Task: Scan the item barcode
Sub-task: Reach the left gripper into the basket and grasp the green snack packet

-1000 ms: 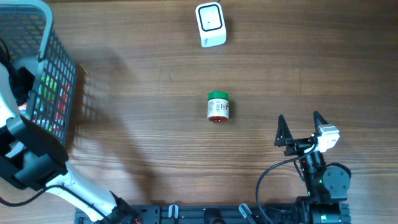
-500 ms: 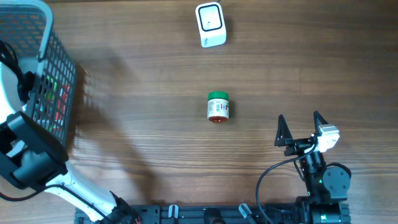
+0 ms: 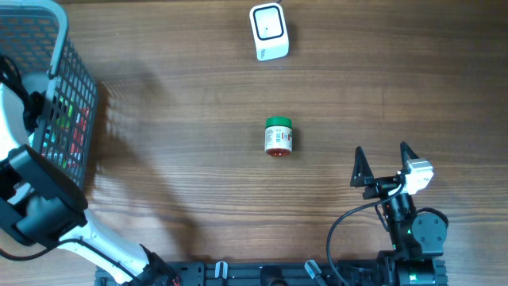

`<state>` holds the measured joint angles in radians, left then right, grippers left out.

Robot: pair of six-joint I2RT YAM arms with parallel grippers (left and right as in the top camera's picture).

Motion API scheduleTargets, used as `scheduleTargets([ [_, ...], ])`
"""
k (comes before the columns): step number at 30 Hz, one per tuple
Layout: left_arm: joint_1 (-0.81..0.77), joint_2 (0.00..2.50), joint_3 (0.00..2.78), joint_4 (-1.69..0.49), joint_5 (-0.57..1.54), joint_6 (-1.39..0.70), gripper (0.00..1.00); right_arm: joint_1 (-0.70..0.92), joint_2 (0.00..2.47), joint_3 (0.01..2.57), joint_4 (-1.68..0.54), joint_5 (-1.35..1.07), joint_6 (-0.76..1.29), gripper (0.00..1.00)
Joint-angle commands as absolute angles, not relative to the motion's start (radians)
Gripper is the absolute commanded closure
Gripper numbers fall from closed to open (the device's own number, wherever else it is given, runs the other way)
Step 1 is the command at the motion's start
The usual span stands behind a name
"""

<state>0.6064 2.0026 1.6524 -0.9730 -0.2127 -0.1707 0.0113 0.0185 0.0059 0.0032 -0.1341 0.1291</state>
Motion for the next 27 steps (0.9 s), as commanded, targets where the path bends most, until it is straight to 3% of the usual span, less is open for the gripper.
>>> scheduleTargets([
  [1, 0.62, 1.977, 1.642, -0.94, -0.219, -0.179, 0.0, 0.008, 0.014, 0.005, 0.007, -0.129, 0.119, 0.0],
  [5, 0.642, 1.977, 1.642, -0.81, -0.139, -0.005, 0.0, 0.008, 0.014, 0.005, 0.007, -0.129, 0.119, 0.0],
  [13, 0.646, 2.053, 1.641, -0.803, 0.012, 0.319, 0.0, 0.008, 0.014, 0.005, 0.007, -0.129, 0.119, 0.0],
  [25, 0.646, 2.149, 1.64, -0.884, 0.0, 0.412, 0.0, 0.008, 0.014, 0.005, 0.007, -0.129, 0.119, 0.0],
  [27, 0.646, 2.159, 1.639, -0.886, -0.024, 0.412, 0.08, 0.008, 0.014, 0.005, 0.007, -0.129, 0.119, 0.0],
])
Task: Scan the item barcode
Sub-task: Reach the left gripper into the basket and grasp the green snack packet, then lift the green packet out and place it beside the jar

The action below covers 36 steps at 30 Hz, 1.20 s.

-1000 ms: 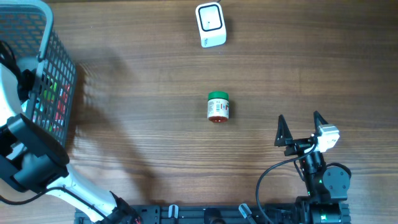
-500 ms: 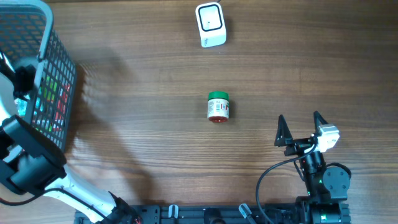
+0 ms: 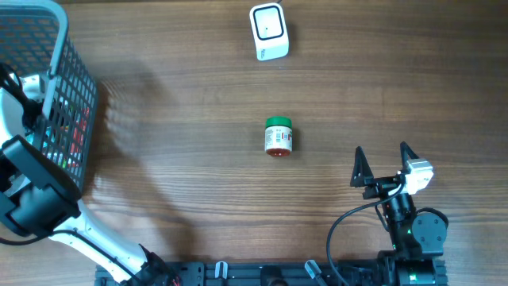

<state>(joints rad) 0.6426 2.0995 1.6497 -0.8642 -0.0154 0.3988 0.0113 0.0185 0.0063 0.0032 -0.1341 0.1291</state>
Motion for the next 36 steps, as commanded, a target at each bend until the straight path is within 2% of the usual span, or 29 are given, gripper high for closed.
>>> scheduleTargets([
  [1, 0.646, 2.164, 1.637, -0.885, -0.023, 0.412, 0.11, 0.008, 0.014, 0.005, 0.007, -0.129, 0.12, 0.0],
  [4, 0.646, 2.184, 1.614, -0.883, -0.023, 0.412, 0.12, 0.008, 0.014, 0.005, 0.007, -0.129, 0.119, 0.0],
  [8, 0.646, 2.209, 1.522, -0.831, -0.024, 0.412, 0.09, 0.008, 0.014, 0.005, 0.007, -0.129, 0.119, 0.0],
  [9, 0.646, 2.209, 1.507, -0.824, -0.024, 0.412, 0.15, 0.008, 0.014, 0.005, 0.007, -0.129, 0.12, 0.0],
  [10, 0.646, 2.209, 1.506, -0.824, -0.023, 0.412, 0.28, 0.008, 0.014, 0.005, 0.007, -0.129, 0.12, 0.0],
  [11, 0.646, 2.209, 1.506, -0.822, -0.023, 0.412, 0.36, 0.008, 0.014, 0.005, 0.007, -0.129, 0.119, 0.0],
  [15, 0.646, 2.208, 1.51, -0.823, -0.023, 0.412, 0.91, 0.008, 0.014, 0.005, 0.007, -0.129, 0.119, 0.01],
  [16, 0.646, 2.206, 1.521, -0.827, -0.023, 0.412, 0.96, 0.008, 0.014, 0.005, 0.007, -0.129, 0.119, 0.0],
  [23, 0.646, 2.054, 1.802, -0.896, -0.033, 0.295, 0.96, 0.008, 0.014, 0.005, 0.007, -0.129, 0.119, 0.0],
  [26, 0.646, 1.937, 1.979, -0.916, -0.086, 0.223, 0.96, 0.008, 0.014, 0.005, 0.007, -0.129, 0.119, 0.0],
  [31, 0.63, 1.739, 2.114, -0.913, -0.087, 0.166, 0.96, 0.008, 0.014, 0.005, 0.007, -0.129, 0.119, 0.0],
  [34, 0.568, 1.559, 2.125, -0.91, -0.052, 0.095, 0.96, 0.008, 0.014, 0.005, 0.007, -0.129, 0.119, 0.0],
  [36, 0.467, 1.436, 2.125, -0.917, -0.042, 0.06, 0.96, 0.008, 0.014, 0.005, 0.007, -0.129, 0.12, 0.0],
])
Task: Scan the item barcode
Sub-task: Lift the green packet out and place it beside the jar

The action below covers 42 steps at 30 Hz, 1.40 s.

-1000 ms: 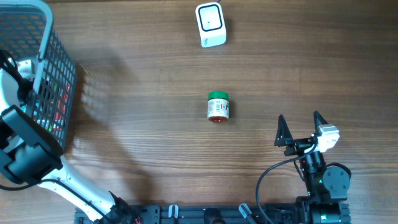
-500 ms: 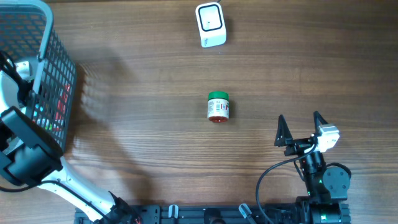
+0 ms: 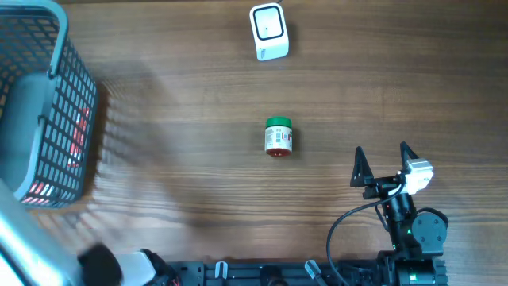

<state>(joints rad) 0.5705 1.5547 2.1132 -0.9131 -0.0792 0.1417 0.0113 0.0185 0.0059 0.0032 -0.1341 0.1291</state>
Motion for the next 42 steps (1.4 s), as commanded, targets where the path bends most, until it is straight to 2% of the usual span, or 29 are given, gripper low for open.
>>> scheduleTargets([
  [1, 0.405, 1.387, 2.125, -0.934, -0.042, 0.025, 0.96, 0.008, 0.014, 0.005, 0.007, -0.129, 0.119, 0.0],
  [5, 0.165, 1.334, 2.124, -1.135, -0.047, -0.057, 0.96, 0.008, 0.014, 0.005, 0.007, -0.129, 0.119, 0.0],
  [10, 0.0, 1.452, 2.078, -1.443, -0.054, -0.183, 0.96, 0.008, 0.014, 0.005, 0.007, -0.129, 0.119, 0.0],
  [12, -0.041, 1.515, 1.985, -1.489, -0.054, -0.245, 0.96, 0.008, 0.014, 0.005, 0.007, -0.129, 0.12, 0.0],
  [16, -0.105, 1.594, 1.715, -1.403, -0.054, -0.325, 0.96, 0.008, 0.014, 0.005, 0.007, -0.129, 0.119, 0.0],
  [20, -0.146, 1.639, 1.463, -1.223, -0.054, -0.356, 0.96, 0.008, 0.014, 0.005, 0.007, -0.129, 0.119, 0.0],
  [27, -0.232, 1.689, 1.244, -1.03, -0.057, -0.401, 0.95, 0.008, 0.014, 0.005, 0.007, -0.129, 0.119, 0.0],
  [30, -0.287, 1.689, 1.176, -0.927, -0.057, -0.402, 0.8, 0.008, 0.014, 0.005, 0.007, -0.129, 0.119, 0.0],
  [31, -0.305, 1.69, 1.159, -0.9, -0.057, -0.402, 0.64, 0.008, 0.014, 0.005, 0.007, -0.129, 0.12, 0.0],
  [33, -0.327, 1.69, 1.147, -0.879, -0.057, -0.401, 0.5, 0.008, 0.014, 0.005, 0.007, -0.129, 0.119, 0.0],
  [35, -0.346, 1.69, 1.147, -0.871, -0.057, -0.401, 0.28, 0.008, 0.014, 0.005, 0.007, -0.129, 0.119, 0.0],
  [36, -0.349, 1.689, 1.15, -0.871, -0.057, -0.398, 0.2, 0.008, 0.014, 0.005, 0.007, -0.129, 0.119, 0.0],
  [39, -0.344, 1.679, 1.238, -0.942, -0.062, -0.338, 0.18, 0.008, 0.014, 0.005, 0.007, -0.129, 0.119, 0.0],
  [42, -0.308, 1.649, 1.463, -1.077, -0.113, -0.283, 0.11, 0.008, 0.014, 0.005, 0.007, -0.129, 0.119, 0.0],
])
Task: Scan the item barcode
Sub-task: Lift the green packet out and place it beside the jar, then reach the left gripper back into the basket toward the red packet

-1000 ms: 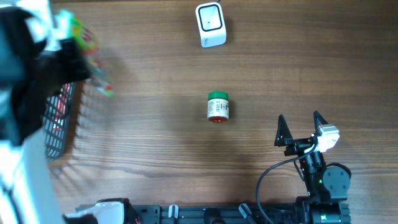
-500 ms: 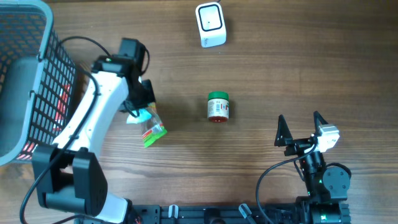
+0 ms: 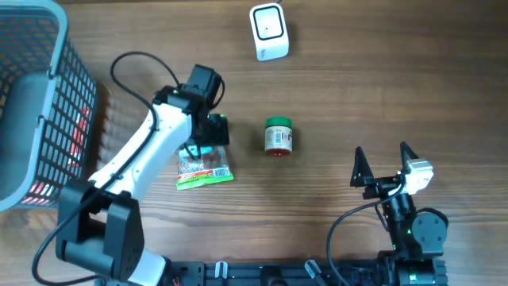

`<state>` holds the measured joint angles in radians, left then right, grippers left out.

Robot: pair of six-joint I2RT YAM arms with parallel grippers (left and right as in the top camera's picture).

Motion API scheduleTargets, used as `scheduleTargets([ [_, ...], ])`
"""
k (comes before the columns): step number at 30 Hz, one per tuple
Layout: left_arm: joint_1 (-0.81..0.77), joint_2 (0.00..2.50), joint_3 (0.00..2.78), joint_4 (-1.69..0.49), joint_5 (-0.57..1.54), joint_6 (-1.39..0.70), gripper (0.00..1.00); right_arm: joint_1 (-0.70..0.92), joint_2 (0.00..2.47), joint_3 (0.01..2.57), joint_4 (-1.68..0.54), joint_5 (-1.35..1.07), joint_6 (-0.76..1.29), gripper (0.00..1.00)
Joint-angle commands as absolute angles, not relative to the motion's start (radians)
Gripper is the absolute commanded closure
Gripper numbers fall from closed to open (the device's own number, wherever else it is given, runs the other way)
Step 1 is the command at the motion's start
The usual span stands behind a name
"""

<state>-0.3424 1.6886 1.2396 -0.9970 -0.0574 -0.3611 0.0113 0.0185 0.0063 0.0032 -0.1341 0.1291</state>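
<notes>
A flat packet (image 3: 205,168) with a green edge and a barcode label lies low over the table left of centre. Its top end is under my left gripper (image 3: 203,145), which looks shut on it. The white barcode scanner (image 3: 268,32) stands at the far edge, above and to the right of the packet. My right gripper (image 3: 382,162) rests open near the front right, holding nothing.
A small jar with a green lid (image 3: 279,136) lies on its side mid-table, just right of the left gripper. A grey wire basket (image 3: 55,95) with more items fills the far left. Cables run along the front edge.
My left arm, then almost out of view at the lower left, now reaches over the table left of the jar. A green-edged packet has appeared under its gripper. The right arm is unchanged.
My left arm was at the basket on the far left in the first two moments. Then it had gone from the basket to the lower left corner of the view. Now it is out over the table with a packet. Jar, scanner and right arm stayed put.
</notes>
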Motion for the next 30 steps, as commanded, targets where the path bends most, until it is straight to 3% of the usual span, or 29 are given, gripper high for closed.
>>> scheduleTargets([
  [1, -0.292, 1.643, 1.552, -1.126, -0.144, -0.264, 0.1, 0.008, 0.014, 0.005, 0.007, -0.129, 0.12, 0.0],
  [3, -0.243, 1.636, 1.752, -1.235, -0.26, -0.261, 0.1, 0.008, 0.014, 0.005, 0.007, -0.129, 0.119, 0.0],
  [6, -0.097, 1.634, 2.026, -1.333, -0.346, -0.27, 0.01, 0.008, 0.014, 0.005, 0.007, -0.129, 0.119, 0.0],
  [10, 0.163, 1.632, 2.112, -1.347, -0.332, -0.356, 0.0, 0.008, 0.014, 0.005, 0.007, -0.129, 0.119, 0.0],
  [14, 0.411, 1.669, 2.063, -1.385, -0.326, -0.492, 0.0, 0.008, 0.014, 0.005, 0.007, -0.129, 0.12, 0.0],
  [19, 0.606, 1.702, 1.892, -1.354, -0.326, -0.704, 0.0, 0.008, 0.014, 0.005, 0.007, -0.129, 0.119, 0.0],
  [30, 0.732, 1.715, 1.379, -1.005, -0.327, -0.72, 0.04, 0.008, 0.014, 0.005, 0.007, -0.129, 0.12, 0.0],
])
